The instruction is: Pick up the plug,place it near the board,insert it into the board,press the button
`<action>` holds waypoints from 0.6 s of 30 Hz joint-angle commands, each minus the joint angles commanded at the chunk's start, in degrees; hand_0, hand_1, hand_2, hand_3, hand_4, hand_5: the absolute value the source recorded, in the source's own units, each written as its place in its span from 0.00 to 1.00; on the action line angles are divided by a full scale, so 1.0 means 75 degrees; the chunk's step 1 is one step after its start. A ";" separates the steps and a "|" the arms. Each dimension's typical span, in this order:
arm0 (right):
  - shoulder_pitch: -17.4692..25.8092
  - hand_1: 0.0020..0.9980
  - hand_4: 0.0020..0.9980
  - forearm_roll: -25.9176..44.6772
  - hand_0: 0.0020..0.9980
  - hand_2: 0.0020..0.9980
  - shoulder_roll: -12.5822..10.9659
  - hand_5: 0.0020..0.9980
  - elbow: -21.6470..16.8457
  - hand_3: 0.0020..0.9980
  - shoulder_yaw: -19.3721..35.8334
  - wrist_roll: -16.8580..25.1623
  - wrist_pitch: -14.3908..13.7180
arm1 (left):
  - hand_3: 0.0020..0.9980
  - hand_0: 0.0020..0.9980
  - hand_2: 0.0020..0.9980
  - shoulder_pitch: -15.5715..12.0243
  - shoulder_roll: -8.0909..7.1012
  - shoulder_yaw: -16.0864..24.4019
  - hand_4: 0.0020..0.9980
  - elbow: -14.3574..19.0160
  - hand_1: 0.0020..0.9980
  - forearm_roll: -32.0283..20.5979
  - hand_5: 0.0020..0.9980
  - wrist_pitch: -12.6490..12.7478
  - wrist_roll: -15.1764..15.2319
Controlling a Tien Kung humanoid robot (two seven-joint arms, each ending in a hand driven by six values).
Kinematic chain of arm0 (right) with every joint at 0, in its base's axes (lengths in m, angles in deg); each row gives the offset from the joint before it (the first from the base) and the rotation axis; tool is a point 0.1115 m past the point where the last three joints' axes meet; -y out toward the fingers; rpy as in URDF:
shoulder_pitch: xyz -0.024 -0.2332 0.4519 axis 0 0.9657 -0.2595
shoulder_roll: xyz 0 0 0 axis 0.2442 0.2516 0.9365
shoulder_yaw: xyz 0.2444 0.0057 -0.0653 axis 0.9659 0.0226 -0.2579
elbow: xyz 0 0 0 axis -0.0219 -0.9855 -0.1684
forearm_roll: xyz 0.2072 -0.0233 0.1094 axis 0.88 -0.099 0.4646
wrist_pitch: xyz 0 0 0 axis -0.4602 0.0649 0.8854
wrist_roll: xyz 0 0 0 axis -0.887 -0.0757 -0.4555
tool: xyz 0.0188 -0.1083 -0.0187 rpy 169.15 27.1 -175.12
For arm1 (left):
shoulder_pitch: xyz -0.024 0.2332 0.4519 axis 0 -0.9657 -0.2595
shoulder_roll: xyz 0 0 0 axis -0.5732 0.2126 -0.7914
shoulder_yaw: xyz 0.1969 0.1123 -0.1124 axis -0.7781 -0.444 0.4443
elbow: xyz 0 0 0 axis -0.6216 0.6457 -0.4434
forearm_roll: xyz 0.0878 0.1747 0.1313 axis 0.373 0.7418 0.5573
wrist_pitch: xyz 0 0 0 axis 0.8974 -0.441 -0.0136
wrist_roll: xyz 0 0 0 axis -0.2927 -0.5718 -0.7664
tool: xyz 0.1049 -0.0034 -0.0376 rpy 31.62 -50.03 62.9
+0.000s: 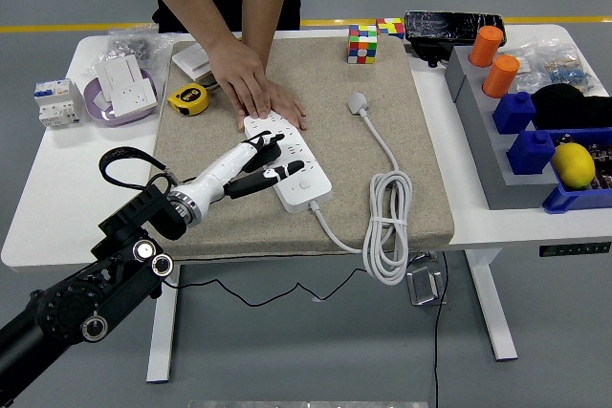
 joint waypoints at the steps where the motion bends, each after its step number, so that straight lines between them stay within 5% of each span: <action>1: 0.0001 0.77 1.00 0.0001 0.85 0.74 0.0000 1.00 0.0000 0.77 -0.0002 0.0000 -0.0002 | 0.96 1.00 0.97 0.0008 0.0002 -0.0008 1.00 -0.0009 1.00 0.0013 1.00 -0.0001 0.0002; 18: 0.0000 0.77 1.00 -0.0023 0.85 0.74 -0.0002 1.00 0.0003 0.77 -0.0040 -0.0008 -0.0013 | 0.95 1.00 0.97 0.0141 0.0016 -0.0142 1.00 -0.0082 1.00 0.0424 1.00 0.0032 0.0069</action>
